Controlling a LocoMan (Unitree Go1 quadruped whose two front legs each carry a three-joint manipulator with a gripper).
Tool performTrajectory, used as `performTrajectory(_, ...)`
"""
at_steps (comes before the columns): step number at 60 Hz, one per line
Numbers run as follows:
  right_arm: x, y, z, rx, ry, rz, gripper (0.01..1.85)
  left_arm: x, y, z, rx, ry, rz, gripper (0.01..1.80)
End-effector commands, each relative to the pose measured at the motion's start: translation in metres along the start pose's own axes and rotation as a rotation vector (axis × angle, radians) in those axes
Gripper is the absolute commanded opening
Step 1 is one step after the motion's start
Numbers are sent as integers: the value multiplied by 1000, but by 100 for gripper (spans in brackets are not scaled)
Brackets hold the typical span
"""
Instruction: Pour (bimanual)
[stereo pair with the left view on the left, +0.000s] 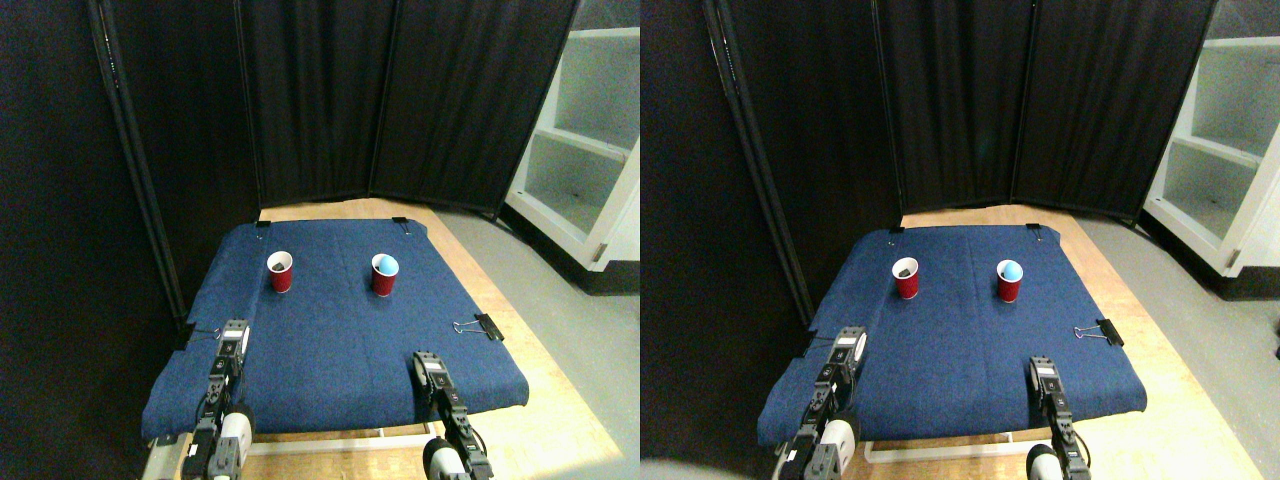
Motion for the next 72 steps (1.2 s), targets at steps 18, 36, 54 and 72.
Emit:
performTrajectory(18, 2, 0, 4, 1, -45, 15, 53, 2, -1, 7, 67, -62, -65, 33)
performTrajectory(36, 4, 3, 27, 286, -274, 117, 52, 9, -5, 16, -141, -205, -115, 59)
performTrajectory(54, 7, 10, 49, 379, -274, 131, 50, 17, -12, 29, -323, -226, -128, 56)
performTrajectory(72, 27, 18, 56, 529, -180, 93, 61, 36, -22, 29, -514, -205, -26, 58)
